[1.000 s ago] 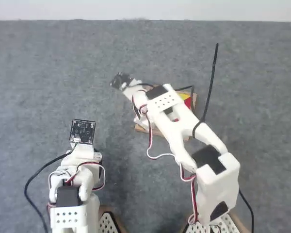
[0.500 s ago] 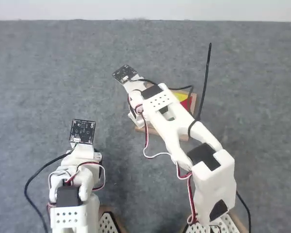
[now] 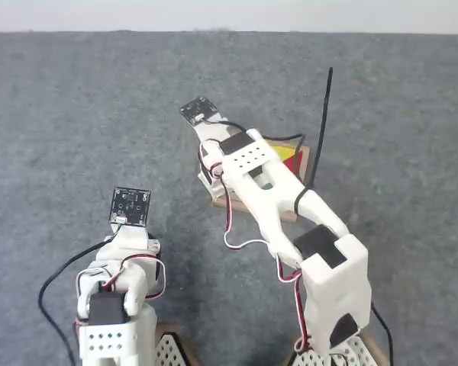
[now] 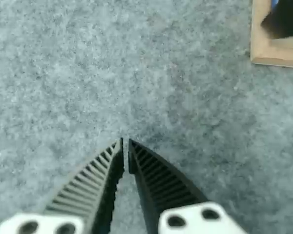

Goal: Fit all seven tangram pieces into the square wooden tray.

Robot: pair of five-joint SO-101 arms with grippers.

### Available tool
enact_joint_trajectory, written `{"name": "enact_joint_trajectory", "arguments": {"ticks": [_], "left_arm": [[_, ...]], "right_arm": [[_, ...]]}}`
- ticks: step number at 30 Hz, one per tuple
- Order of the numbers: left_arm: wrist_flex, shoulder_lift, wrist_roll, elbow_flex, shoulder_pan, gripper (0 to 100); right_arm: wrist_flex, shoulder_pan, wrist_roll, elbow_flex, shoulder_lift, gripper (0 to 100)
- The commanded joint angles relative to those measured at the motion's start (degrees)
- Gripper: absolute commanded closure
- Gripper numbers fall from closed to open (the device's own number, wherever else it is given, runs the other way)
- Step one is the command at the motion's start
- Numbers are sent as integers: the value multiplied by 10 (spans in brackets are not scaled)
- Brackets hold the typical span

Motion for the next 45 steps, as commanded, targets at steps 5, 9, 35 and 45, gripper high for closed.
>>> {"name": "enact_joint_trajectory", "arguments": {"ticks": [5, 9, 35, 45], "left_arm": [[2, -10, -1, -6, 3, 979], [2, -10, -1, -6, 3, 979], [2, -10, -1, -6, 3, 979], [2, -10, -1, -6, 3, 979]], "right_arm": [[22, -18, -15, -45, -5, 869], [23, -28, -40, -45, -5, 865], [24, 5, -91, -42, 7, 868], [31, 4, -84, -46, 19, 864]]}}
